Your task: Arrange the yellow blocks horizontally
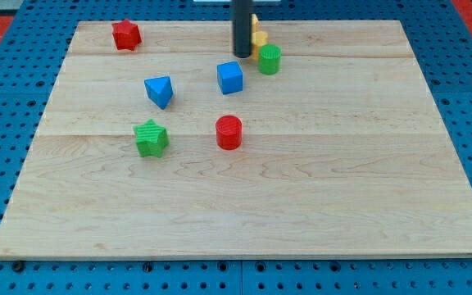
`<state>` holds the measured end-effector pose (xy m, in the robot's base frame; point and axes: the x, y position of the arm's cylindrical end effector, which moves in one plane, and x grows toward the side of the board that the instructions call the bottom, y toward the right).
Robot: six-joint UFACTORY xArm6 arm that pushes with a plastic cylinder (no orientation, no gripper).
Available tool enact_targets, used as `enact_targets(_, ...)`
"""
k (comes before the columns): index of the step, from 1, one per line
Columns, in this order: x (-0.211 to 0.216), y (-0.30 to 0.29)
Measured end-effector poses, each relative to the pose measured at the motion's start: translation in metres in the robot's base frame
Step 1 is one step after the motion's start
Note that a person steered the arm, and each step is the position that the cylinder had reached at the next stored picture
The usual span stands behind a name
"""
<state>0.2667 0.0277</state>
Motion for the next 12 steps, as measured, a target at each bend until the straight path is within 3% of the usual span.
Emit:
enact_targets(1,-0.015,0.011)
enact_targets(2,-0.040,-0.019)
enact_targets(3,-0.044,0.038)
enact_targets(5,-0.028,0.027)
enact_targets(6,-0.012,0.067)
enact_targets(7,-0.035,0.122)
enact_targets(9,-0.074,0.093)
enact_targets(10,-0.074,0.060)
enact_targets(11,-0.054,-0.012)
enact_targets(12,0.011,-0.065)
